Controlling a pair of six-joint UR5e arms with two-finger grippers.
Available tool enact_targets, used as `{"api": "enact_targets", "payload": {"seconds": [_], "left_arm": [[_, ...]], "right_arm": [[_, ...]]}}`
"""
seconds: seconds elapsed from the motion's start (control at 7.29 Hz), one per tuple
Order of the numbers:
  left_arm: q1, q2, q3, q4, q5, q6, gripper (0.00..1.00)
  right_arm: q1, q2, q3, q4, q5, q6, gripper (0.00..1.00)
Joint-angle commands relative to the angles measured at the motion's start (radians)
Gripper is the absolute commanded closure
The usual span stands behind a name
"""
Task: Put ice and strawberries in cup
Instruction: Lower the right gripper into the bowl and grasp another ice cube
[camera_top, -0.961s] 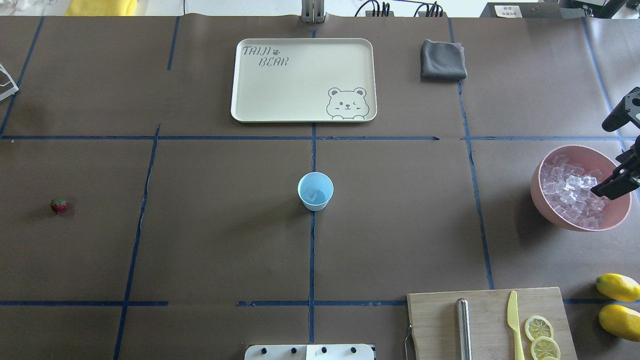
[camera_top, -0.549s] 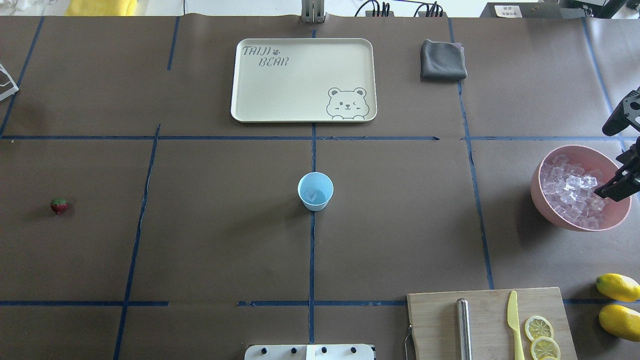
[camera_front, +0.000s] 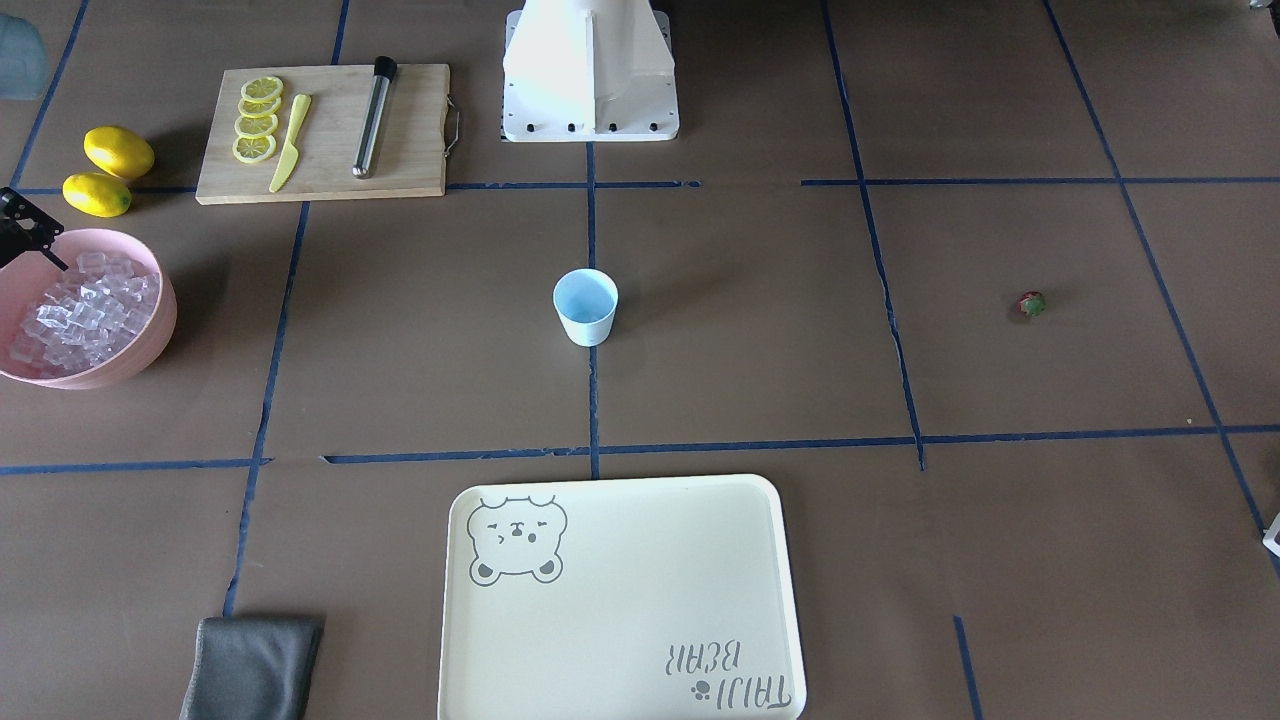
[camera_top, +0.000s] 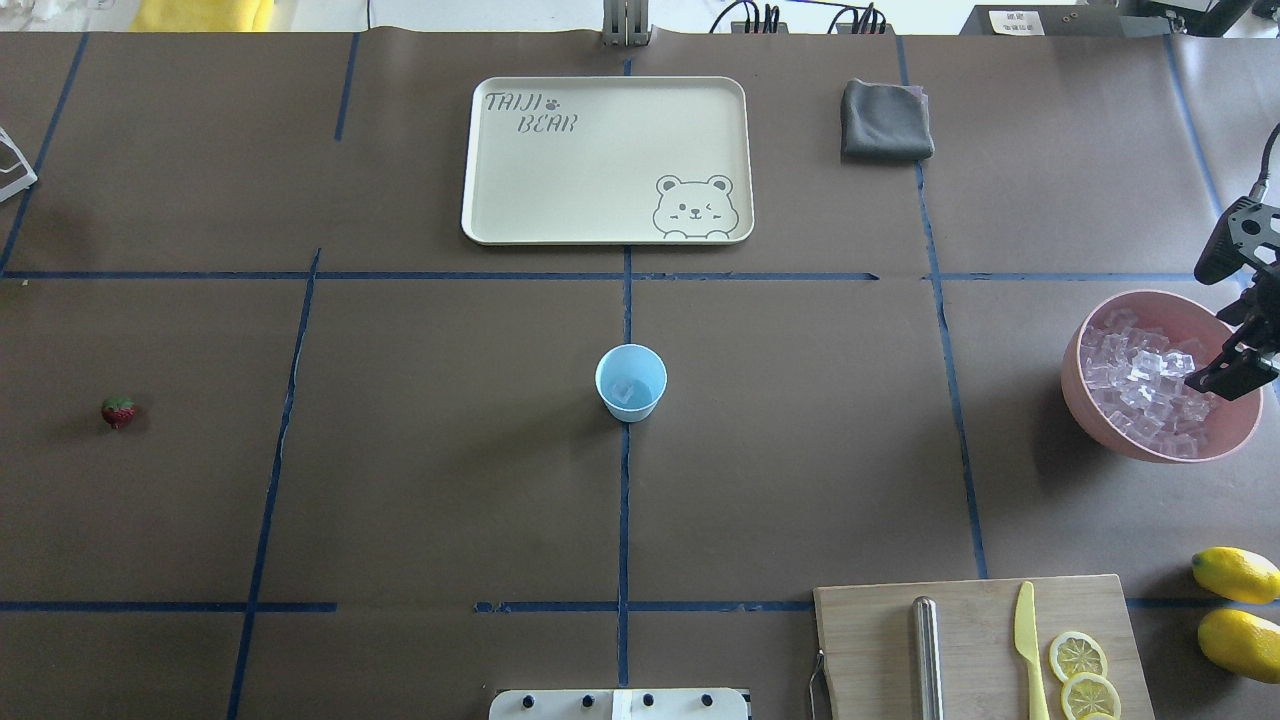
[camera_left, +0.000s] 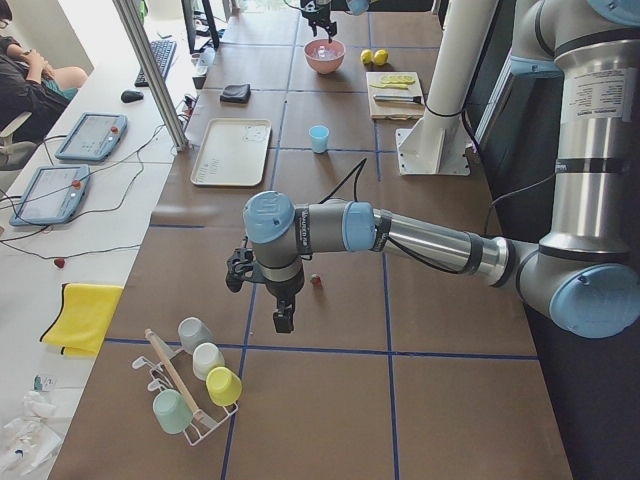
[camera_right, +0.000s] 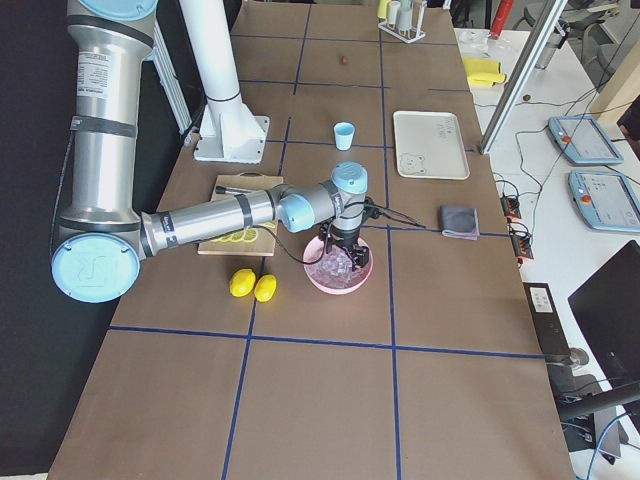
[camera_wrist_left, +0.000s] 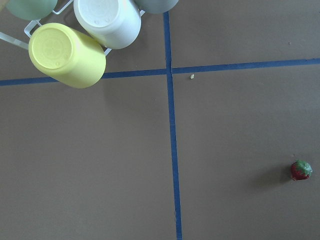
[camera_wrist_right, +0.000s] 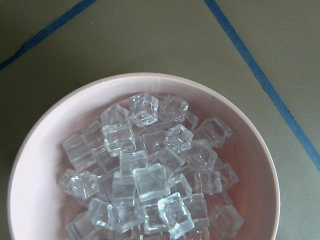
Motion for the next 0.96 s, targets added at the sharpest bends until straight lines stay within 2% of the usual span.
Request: {"api": "enact_targets", "payload": {"seconds": [0.0, 0.41, 0.82], "left_arm": [[0.006, 0.000, -0.001, 0.000, 0.000, 0.001, 0.00], [0.006, 0.000, -0.001, 0.000, 0.000, 0.001, 0.00], [0.009, 0.000, 0.001, 0.000, 0.000, 0.001, 0.00]], "right_arm": [[-0.002, 0.018, -0.024, 0.009, 0.000, 0.032, 0.08], [-0.012, 0.035, -0.048, 0.011, -0.003, 0.055, 0.14], [-0.038, 0.037, -0.065, 0.013, -0.008, 0.055, 0.16]]}}
